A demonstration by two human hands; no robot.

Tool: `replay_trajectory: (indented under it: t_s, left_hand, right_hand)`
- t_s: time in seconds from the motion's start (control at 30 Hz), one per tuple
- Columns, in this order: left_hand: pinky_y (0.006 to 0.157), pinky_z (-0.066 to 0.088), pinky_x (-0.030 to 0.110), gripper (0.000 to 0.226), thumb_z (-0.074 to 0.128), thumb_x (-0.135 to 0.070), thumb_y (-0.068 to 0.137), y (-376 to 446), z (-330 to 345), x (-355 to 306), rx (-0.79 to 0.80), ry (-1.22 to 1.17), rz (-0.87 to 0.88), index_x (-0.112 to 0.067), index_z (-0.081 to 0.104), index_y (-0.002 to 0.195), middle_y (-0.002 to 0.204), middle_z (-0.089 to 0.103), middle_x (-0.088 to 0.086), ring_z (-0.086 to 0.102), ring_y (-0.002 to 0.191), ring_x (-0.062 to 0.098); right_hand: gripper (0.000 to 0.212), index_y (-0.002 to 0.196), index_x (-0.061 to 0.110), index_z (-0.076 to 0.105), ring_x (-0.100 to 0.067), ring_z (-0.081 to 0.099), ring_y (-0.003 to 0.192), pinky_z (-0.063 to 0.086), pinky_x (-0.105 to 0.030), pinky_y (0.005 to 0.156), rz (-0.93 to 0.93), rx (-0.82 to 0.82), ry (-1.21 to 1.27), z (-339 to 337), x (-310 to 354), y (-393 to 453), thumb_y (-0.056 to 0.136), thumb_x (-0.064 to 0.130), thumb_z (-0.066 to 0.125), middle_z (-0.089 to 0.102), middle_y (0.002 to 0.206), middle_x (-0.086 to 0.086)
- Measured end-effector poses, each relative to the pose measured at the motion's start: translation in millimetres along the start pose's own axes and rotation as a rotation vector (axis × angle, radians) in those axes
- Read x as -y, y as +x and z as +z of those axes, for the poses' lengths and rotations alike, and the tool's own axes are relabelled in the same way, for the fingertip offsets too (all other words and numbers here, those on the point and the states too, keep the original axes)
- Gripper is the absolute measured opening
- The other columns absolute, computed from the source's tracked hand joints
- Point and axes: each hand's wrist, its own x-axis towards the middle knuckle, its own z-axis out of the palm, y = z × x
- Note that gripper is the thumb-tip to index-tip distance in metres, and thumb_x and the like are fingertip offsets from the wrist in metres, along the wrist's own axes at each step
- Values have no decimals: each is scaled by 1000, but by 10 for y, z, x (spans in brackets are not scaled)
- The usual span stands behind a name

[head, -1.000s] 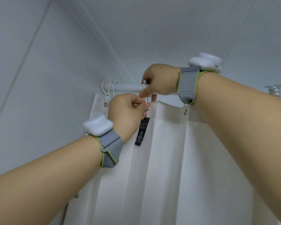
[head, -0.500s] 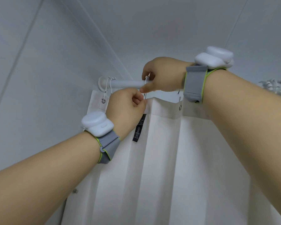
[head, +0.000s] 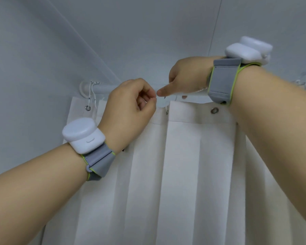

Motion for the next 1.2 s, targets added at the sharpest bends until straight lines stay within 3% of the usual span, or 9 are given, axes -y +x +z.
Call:
replay_trajectory:
  t_s: [0.1,0.27,0.5,0.63,0.83,1.0,1.13,1.2]
  left_hand:
    - [53,46,21,12,67,-21,84,60,106,-49,67,-106,-212,-13,64,75,58,58,-2,57,49,13]
    - [55,60,32,19,67,-16,87,86,208,-90,98,-329,-464,1,61,89,61,56,1,63,50,17]
    - [53,58,24,7,65,-9,88,110,89,67,95,-461,-620,-7,60,85,64,58,6,59,44,7]
    - [49,55,18,5,63,-4,89,87,96,112,160,-494,-643,-6,59,86,64,55,4,56,48,6]
    - [47,52,17,13,61,-3,90,89,120,179,142,-414,-622,-8,60,78,63,60,8,59,43,5]
    - [59,60,29,12,63,-10,90,106,118,130,97,-358,-588,-3,64,80,69,66,15,66,59,25]
    - [70,60,41,18,64,-9,89,153,106,57,113,-299,-598,-6,60,72,54,63,6,64,55,26]
    - [71,60,41,23,63,-12,90,153,87,55,158,-161,-546,-8,61,67,48,62,1,65,53,25]
  right_hand:
    - [51,82,13,65,-13,69,69,44,-24,59,6,47,92,40,-34,12,81,63,57,72,74,4]
    - [46,83,8,66,-15,72,77,57,-31,73,-51,40,207,91,16,69,83,54,62,73,80,0]
    - [40,95,9,67,-12,66,62,53,-27,68,-128,-61,304,161,150,151,79,45,70,70,70,2]
    - [41,98,10,66,-13,71,73,47,-22,61,-167,-92,361,217,206,187,74,42,76,66,67,7]
    - [47,95,3,70,-15,72,71,53,-27,68,-123,-65,413,262,216,253,81,48,68,72,77,-1]
    - [50,101,1,67,-17,72,76,48,-20,59,-109,-18,403,237,207,257,85,48,64,74,84,-3]
    - [47,100,2,68,-16,72,77,52,-26,72,-105,-29,409,233,207,218,87,47,62,74,87,-3]
    - [46,98,3,69,-14,72,74,53,-28,78,-103,-47,409,238,194,197,87,47,62,74,86,-1]
